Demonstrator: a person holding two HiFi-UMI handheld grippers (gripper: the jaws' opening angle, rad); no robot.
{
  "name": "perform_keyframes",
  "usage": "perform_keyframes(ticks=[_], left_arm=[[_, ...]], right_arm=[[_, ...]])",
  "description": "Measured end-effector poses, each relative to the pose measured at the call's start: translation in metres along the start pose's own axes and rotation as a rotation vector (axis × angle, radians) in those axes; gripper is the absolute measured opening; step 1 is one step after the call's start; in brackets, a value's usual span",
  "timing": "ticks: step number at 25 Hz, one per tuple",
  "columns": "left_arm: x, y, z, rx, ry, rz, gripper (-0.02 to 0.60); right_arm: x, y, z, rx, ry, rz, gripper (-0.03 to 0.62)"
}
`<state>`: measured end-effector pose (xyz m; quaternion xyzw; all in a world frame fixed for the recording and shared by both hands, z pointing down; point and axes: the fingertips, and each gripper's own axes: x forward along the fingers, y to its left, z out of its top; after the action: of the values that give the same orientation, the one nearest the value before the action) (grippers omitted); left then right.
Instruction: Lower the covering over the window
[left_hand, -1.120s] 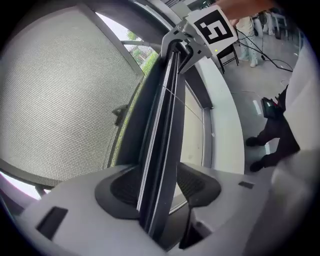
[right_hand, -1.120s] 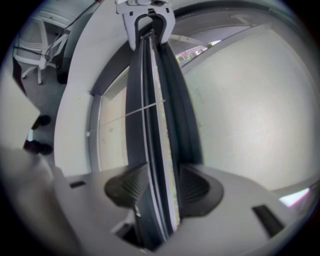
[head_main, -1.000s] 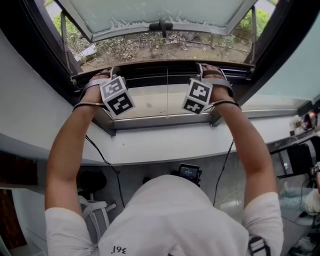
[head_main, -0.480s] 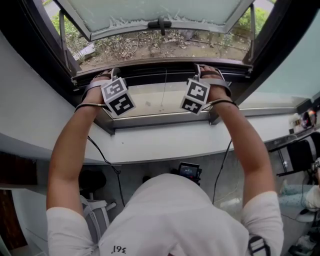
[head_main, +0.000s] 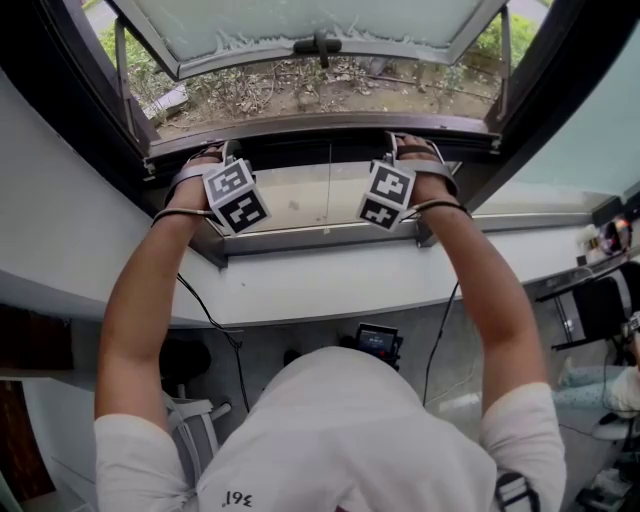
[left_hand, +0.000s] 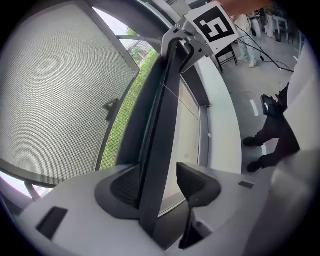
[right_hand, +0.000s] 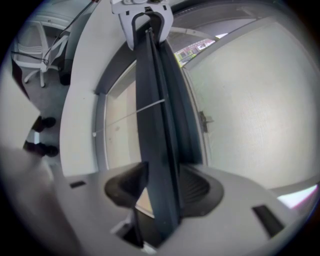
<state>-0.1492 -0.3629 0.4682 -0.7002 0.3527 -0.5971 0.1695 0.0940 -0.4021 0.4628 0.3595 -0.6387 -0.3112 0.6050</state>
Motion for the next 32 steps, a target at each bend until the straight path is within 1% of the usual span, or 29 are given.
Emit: perform_keyframes(ticks=[16, 25, 27, 32], left_arm=[[0.006, -0.002, -0.001, 0.007, -0.001, 0.014, 0.221], [0.010, -0.002, -0.002, 0.007, -0.006, 0.030, 0.221], [0.010, -0.001, -0.002, 0.008, -0.006, 0.036, 0.221], [0.011, 0.000, -0.002, 0.013, 0.004, 0.059, 0.221]], right_arm=[[0.006, 0.005, -0.001, -0.003, 0.016, -0.021, 0.188], [0.011, 0.008, -0.001, -0.015, 0.023, -0.067, 0.203], [0.012, 0.009, -0.001, -0.023, 0.027, -0.079, 0.215], [0.013, 0.008, -0.001, -0.032, 0.035, -0.102, 0.218]])
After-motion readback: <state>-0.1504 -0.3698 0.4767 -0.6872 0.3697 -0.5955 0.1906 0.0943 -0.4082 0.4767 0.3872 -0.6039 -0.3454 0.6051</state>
